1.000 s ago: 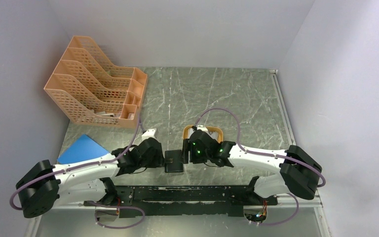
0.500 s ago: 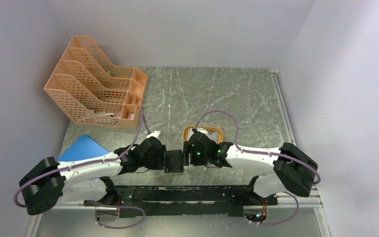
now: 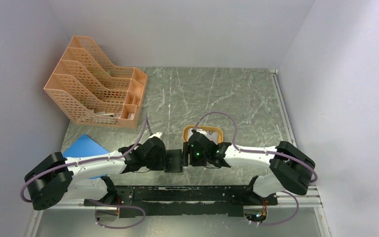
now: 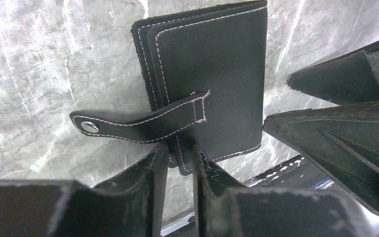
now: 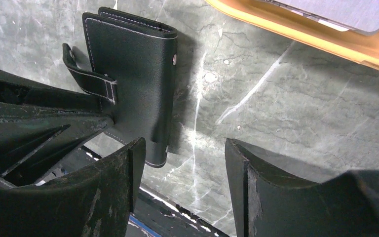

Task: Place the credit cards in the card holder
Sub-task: Pick up the card holder from the center of the board.

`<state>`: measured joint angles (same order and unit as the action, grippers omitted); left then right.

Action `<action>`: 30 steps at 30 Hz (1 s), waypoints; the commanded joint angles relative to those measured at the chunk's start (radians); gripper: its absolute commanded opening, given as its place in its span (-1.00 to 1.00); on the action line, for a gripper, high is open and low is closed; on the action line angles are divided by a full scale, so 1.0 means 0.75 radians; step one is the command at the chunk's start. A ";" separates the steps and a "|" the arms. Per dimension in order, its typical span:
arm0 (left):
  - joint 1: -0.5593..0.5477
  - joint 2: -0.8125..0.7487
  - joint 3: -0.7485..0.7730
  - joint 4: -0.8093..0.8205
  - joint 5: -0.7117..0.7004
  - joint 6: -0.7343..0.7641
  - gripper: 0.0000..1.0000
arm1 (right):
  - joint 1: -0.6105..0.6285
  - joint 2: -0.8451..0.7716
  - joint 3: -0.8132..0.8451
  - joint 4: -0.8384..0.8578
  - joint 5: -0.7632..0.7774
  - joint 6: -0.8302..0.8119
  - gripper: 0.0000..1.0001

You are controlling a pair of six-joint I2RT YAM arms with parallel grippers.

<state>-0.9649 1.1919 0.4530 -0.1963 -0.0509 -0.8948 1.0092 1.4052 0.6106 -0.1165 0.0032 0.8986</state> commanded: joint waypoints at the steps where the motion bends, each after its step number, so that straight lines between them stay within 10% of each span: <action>1: 0.005 -0.001 0.011 -0.048 -0.071 -0.007 -0.52 | -0.004 -0.012 -0.002 0.013 0.004 0.011 0.27; 30: 0.007 -0.014 -0.147 -0.057 -0.191 -0.096 -0.90 | -0.074 0.100 -0.141 0.386 -0.301 0.183 0.21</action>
<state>-0.9649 1.1461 0.4019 -0.1513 -0.1005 -0.9714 0.9565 1.4570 0.5209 0.1555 -0.2070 1.0164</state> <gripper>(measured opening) 0.059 0.608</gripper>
